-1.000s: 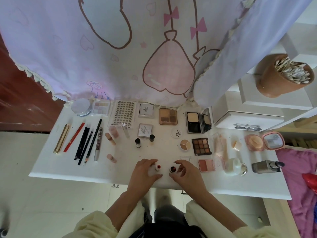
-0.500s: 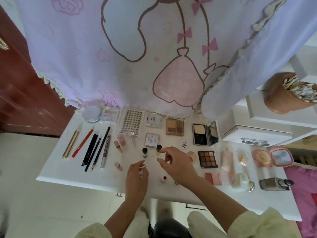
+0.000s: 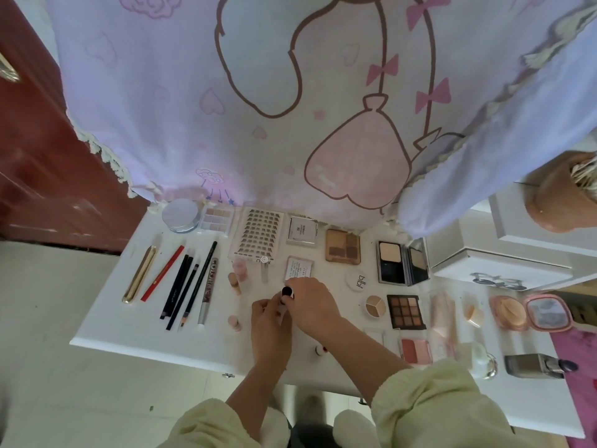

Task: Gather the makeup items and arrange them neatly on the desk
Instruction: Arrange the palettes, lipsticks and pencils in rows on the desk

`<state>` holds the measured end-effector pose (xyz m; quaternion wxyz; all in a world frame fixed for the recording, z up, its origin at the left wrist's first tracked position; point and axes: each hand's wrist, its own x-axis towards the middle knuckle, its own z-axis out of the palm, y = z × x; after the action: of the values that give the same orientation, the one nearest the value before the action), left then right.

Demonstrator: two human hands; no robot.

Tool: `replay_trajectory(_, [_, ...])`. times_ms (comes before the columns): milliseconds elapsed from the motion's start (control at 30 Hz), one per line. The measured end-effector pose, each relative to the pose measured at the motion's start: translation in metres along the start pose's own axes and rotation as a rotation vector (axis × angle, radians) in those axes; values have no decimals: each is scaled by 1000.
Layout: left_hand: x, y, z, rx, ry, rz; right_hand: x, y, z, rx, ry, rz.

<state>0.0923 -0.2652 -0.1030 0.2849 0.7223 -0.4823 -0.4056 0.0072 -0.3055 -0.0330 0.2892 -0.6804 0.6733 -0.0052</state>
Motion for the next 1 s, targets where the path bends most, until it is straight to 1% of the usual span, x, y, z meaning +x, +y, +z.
replay_trajectory(167, [3, 2, -3, -21, 1, -7, -1, 0, -2, 52, 6, 4])
replay_trajectory(333, [-9, 7, -12, -66, 11, 78, -17, 8, -21, 174, 18, -21])
replay_trajectory(433, [-19, 11, -18, -72, -5, 163, -29, 20, -34, 281, 30, 2])
replay_trajectory(533, [-28, 16, -23, -116, -34, 205, -40, 34, -41, 390, 33, 66])
replay_trajectory(733, [-32, 30, -28, -78, -100, 337, -56, 52, -51, 764, 21, 170])
replay_trajectory(867, [-34, 41, -31, -38, -138, 432, -61, 58, -55, 859, 56, 171])
replay_trajectory(1000, [-35, 54, -33, 16, -173, 464, -62, 67, -60, 979, 56, 172])
